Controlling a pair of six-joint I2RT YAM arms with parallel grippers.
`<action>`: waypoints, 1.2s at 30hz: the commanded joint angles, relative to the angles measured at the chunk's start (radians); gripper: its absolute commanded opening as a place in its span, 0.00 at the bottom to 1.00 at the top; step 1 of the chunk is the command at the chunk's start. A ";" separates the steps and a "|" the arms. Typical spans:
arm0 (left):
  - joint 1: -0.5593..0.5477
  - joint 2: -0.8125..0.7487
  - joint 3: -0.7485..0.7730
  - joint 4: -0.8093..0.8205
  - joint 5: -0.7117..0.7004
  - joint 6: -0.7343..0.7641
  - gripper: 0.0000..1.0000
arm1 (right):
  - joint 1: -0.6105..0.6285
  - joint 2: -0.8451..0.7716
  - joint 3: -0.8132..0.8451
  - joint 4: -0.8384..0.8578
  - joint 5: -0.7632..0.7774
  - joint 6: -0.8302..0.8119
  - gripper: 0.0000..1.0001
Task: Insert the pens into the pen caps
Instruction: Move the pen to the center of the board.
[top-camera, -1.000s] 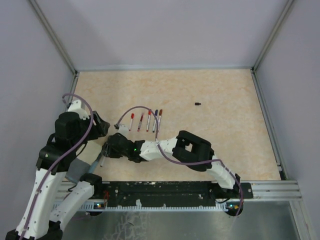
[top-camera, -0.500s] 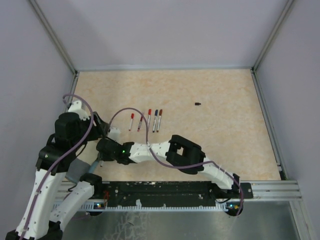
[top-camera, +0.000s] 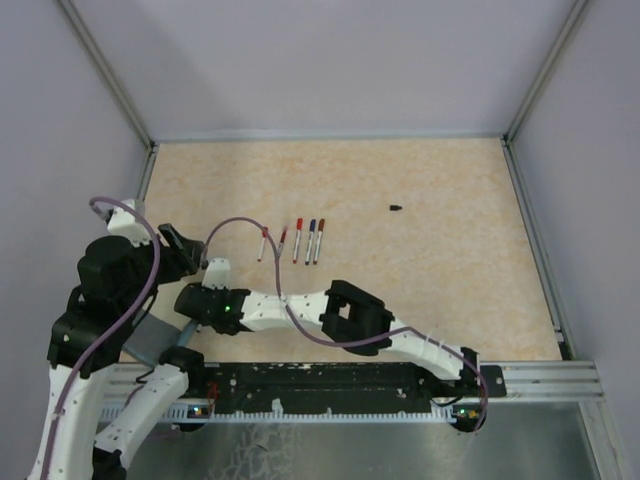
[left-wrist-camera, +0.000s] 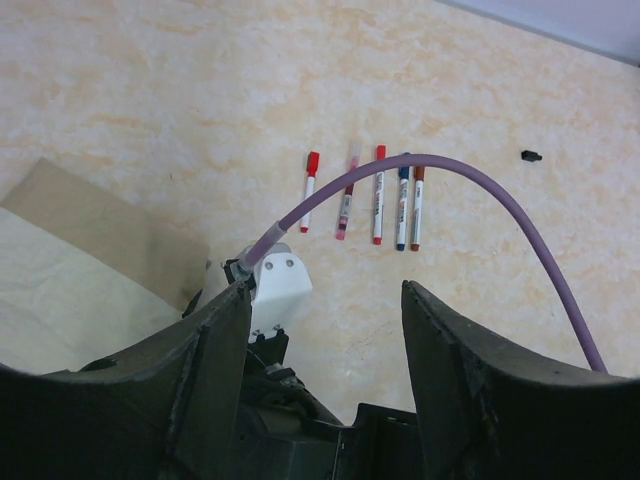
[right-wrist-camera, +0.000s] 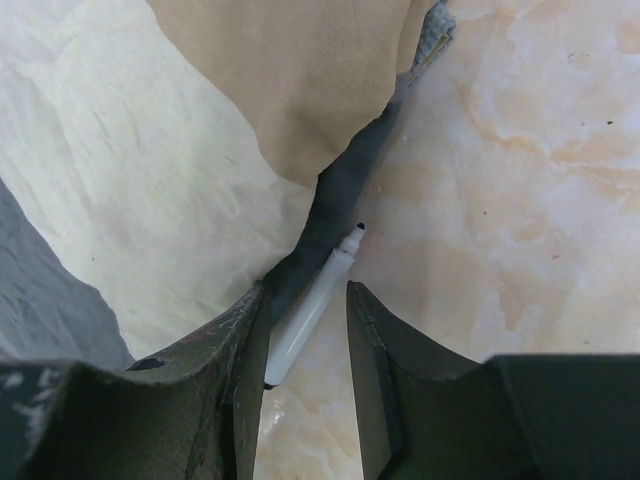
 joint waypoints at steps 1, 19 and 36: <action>-0.001 -0.003 0.039 -0.022 -0.032 0.018 0.67 | 0.019 0.032 0.079 -0.068 0.099 -0.026 0.37; -0.001 -0.003 0.044 -0.028 -0.032 0.026 0.68 | 0.041 0.190 0.278 -0.283 0.172 -0.179 0.32; -0.001 -0.001 0.056 -0.038 -0.038 0.019 0.68 | 0.041 0.099 0.139 -0.307 0.155 -0.253 0.07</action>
